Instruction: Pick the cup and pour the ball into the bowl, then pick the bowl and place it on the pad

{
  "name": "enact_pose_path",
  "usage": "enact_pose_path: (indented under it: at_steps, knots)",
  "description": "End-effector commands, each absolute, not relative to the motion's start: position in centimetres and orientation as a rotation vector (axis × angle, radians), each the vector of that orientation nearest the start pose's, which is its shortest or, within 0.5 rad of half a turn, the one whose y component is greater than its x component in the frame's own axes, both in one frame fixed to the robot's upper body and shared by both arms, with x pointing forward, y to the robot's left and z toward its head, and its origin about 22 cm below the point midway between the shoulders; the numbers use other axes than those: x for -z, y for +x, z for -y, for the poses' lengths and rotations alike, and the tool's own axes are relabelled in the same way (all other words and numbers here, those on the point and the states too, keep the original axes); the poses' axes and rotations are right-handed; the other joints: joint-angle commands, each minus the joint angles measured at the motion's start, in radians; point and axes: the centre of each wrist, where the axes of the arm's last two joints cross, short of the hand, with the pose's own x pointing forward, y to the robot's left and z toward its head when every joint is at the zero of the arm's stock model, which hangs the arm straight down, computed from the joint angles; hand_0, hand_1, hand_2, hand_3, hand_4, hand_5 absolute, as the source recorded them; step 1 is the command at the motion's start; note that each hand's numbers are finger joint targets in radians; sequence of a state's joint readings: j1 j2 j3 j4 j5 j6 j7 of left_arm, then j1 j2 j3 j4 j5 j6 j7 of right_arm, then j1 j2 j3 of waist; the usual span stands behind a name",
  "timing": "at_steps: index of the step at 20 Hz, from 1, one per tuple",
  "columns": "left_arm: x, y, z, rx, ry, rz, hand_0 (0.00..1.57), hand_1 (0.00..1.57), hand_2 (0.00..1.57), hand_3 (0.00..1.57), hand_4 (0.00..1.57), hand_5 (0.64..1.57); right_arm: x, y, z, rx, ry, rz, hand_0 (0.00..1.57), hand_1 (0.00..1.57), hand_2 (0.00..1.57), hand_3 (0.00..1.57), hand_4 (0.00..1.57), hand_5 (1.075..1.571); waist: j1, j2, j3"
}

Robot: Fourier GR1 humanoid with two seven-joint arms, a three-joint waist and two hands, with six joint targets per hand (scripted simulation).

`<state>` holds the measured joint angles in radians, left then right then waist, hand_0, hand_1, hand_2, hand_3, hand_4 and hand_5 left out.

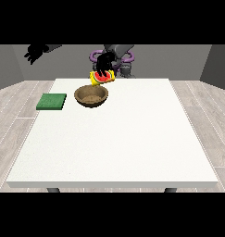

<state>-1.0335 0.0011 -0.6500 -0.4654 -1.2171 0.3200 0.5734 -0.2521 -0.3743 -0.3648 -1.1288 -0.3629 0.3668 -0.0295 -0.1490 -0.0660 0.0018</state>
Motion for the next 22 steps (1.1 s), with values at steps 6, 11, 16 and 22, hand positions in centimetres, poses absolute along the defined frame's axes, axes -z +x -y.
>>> enact_pose_path:
  at_steps: [6,11,16,22]
  knots:
    - [-3.0,35.8,-1.3,1.7,1.574,1.203,0.19,0.19,1.25,1.57,1.11,1.569,-1.8,30.3,38.5,0.077,0.096,1.558,0.0,0.0,0.0,0.34,0.69,1.552,-0.019,-0.012,-0.0012]
    - [-3.9,37.2,-2.9,1.624,1.54,1.199,0.0,0.0,1.1,1.54,1.11,1.571,-0.6,29.0,36.9,0.094,0.096,1.499,0.0,0.0,0.0,0.18,0.74,1.553,-0.004,-0.055,-0.0021]
    - [-6.9,39.1,-8.2,1.129,1.244,1.454,1.04,1.04,1.57,1.44,1.27,1.567,-0.5,27.8,39.4,0.14,0.032,1.475,0.0,0.0,0.0,0.18,0.74,1.553,0.076,-0.069,-0.0055]
    - [-12.5,40.5,-12.8,0.529,0.788,1.644,0.0,0.0,0.0,0.0,1.18,1.551,-0.1,28.6,37.7,0.209,-0.012,1.479,0.0,0.0,0.0,0.0,0.78,1.557,0.205,-0.07,-0.0172]
